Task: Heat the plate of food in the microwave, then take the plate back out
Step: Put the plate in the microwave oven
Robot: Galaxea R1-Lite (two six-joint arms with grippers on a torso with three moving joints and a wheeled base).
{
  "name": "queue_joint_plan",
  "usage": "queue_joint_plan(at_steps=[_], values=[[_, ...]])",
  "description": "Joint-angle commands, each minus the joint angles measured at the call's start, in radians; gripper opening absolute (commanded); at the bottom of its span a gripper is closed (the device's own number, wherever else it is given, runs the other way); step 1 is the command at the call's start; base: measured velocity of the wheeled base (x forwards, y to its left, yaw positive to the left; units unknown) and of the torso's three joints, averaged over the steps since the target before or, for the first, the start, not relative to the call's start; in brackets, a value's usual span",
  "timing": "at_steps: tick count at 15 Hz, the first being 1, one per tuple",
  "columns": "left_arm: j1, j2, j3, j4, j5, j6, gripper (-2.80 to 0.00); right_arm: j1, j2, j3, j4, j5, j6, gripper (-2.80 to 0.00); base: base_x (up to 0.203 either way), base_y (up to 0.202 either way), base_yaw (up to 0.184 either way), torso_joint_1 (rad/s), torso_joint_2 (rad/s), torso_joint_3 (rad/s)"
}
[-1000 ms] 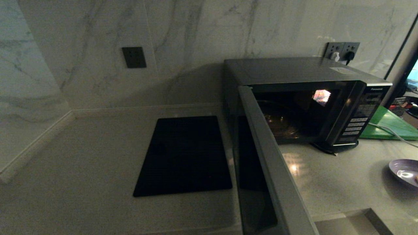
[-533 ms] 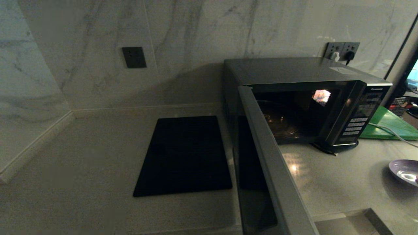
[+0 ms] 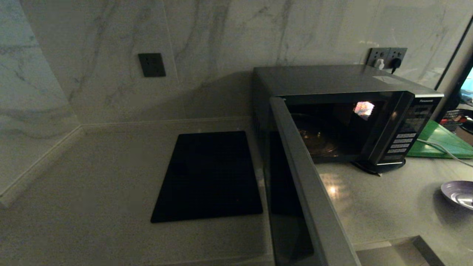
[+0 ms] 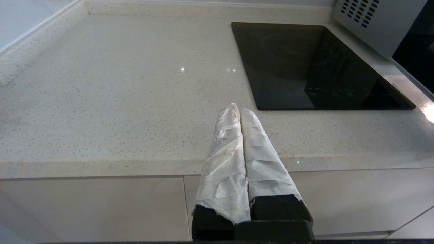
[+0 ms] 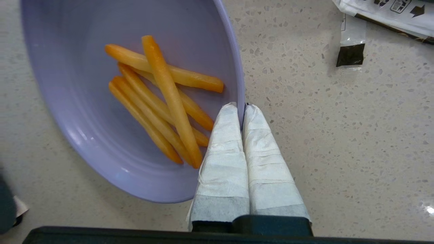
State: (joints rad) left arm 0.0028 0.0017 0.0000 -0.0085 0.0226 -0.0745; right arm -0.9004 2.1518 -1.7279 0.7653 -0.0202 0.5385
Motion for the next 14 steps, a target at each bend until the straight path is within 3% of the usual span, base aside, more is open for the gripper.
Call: queue_joint_plan(at_steps=[1, 8, 11, 14], values=[[0.000, 0.000, 0.000, -0.001, 0.000, -0.001, -2.80, 0.000, -0.019, 0.008, -0.005, 0.022, 0.003, -2.80, 0.000, 0.000, 0.000, 0.000, 0.00, 0.000], [0.000, 0.000, 0.000, -0.001, 0.000, -0.001, -2.80, 0.000, -0.050, 0.022, -0.018, 0.051, 0.003, -2.80, 0.000, 0.000, 0.000, 0.000, 0.00, 0.000], [0.000, 0.000, 0.000, -0.001, 0.000, -0.001, -2.80, -0.001, -0.078, 0.045, -0.018, 0.092, 0.003, -2.80, 0.000, 0.000, 0.000, 0.000, 0.00, 0.000], [0.000, 0.000, 0.000, 0.001, 0.000, -0.001, -2.80, -0.014, -0.142, 0.079, -0.019, 0.180, 0.002, -2.80, 0.000, 0.000, 0.000, 0.000, 0.00, 0.000]])
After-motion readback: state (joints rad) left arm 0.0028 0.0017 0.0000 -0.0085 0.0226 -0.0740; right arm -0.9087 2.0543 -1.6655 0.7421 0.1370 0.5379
